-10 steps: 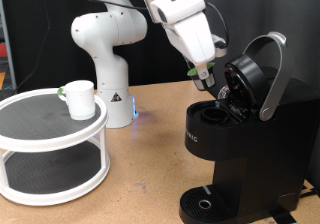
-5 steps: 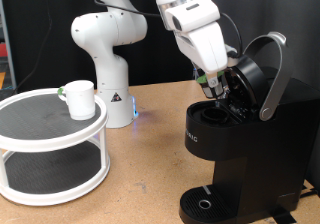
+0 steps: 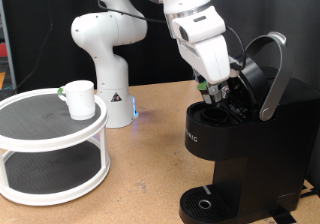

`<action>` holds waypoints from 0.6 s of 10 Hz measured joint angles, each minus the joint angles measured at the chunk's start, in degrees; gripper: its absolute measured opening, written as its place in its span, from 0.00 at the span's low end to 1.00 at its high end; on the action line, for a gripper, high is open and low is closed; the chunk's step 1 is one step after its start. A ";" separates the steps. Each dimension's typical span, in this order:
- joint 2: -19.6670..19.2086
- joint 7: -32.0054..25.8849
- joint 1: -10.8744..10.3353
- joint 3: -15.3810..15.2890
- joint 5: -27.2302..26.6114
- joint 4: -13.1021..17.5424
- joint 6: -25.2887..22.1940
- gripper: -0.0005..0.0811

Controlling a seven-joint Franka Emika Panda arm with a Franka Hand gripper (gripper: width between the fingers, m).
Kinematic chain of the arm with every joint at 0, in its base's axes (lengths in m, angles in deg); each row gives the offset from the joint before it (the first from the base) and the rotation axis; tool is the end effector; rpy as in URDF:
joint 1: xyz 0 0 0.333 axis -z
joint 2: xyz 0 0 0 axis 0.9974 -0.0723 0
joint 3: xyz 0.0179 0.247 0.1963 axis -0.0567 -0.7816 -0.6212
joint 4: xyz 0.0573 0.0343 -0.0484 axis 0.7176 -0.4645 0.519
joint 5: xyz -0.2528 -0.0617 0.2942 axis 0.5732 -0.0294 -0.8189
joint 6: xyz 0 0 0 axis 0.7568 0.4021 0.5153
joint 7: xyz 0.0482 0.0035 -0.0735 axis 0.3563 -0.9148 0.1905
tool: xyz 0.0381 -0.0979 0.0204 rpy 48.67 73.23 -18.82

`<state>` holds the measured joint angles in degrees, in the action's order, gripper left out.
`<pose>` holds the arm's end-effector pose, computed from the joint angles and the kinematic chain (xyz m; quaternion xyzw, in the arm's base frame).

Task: Make a cup of coffee with the keurig machine

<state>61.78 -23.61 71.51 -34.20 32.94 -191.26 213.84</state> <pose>0.4936 0.0694 0.4370 -0.9311 -0.3301 -0.1002 0.1182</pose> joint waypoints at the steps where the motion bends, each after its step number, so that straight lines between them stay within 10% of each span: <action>1: -0.02 0.09 0.00 -0.18 0.04 -0.39 0.66 0.60; 6: -1.95 1.95 0.15 -0.30 1.09 -0.12 1.24 0.60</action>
<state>59.83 -21.67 71.66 -34.49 34.03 -191.38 215.08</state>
